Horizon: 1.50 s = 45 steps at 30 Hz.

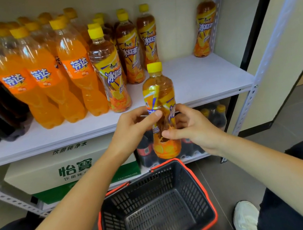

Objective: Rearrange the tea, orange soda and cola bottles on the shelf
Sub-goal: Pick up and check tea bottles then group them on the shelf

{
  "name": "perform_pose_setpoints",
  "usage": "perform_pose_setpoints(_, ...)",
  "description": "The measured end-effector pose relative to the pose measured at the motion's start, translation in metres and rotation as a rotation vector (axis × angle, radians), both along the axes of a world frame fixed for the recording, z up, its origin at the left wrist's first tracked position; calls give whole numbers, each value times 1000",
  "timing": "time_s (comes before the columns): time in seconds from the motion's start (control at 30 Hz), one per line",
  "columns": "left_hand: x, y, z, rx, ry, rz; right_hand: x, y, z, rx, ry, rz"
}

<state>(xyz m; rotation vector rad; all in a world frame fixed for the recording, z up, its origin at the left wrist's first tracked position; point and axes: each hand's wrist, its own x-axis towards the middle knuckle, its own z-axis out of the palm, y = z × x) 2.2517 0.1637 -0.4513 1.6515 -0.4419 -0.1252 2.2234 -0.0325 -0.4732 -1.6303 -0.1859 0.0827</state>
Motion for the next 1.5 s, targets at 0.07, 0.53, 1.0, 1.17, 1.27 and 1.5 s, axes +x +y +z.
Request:
perform_pose_setpoints(0.07,-2,1,1,-80,-2,48,1,0,-3,-35,-5,-1)
perform_pose_setpoints(0.53,6,10,8,-153,-166,210,12,-11,-8,-389,-159,-77)
perform_pose_setpoints(1.0,66,22,-11,301,-315,806,50,-50,55,-67,-296,-317)
perform_pose_setpoints(1.17,70,13,-12,310,-305,760,78,-75,49,-145,-308,-439)
perform_pose_setpoints(1.27,75,0,-14,278,-308,660,93,-85,40,-132,-287,-512)
perform_pose_setpoints(1.5,107,-25,-8,382,-325,433,143,-117,22,-283,-281,-676)
